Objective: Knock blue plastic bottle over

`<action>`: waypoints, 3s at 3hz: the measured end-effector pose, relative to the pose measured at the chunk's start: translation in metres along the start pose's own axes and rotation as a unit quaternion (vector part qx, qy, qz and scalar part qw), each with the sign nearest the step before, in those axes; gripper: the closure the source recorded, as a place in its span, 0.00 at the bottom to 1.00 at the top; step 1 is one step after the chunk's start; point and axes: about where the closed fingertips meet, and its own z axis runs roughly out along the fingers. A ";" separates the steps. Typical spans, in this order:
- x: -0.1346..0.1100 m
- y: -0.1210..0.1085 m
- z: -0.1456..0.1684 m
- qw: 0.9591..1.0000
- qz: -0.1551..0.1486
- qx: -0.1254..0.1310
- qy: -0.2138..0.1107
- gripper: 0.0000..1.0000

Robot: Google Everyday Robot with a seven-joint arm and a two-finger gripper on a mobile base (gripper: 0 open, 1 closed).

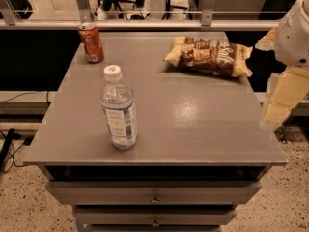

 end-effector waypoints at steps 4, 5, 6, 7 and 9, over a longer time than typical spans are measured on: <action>-0.062 0.043 0.062 0.982 0.018 -0.101 -0.157 0.00; -0.098 0.060 0.072 0.965 0.029 -0.127 -0.228 0.00; -0.136 0.068 0.075 0.944 0.047 -0.133 -0.299 0.00; -0.171 0.067 0.076 0.922 0.069 -0.128 -0.359 0.00; -0.240 0.078 0.080 0.879 0.099 -0.151 -0.442 0.00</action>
Offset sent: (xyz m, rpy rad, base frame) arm 0.0042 0.0006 -0.0052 0.0305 0.0105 0.0261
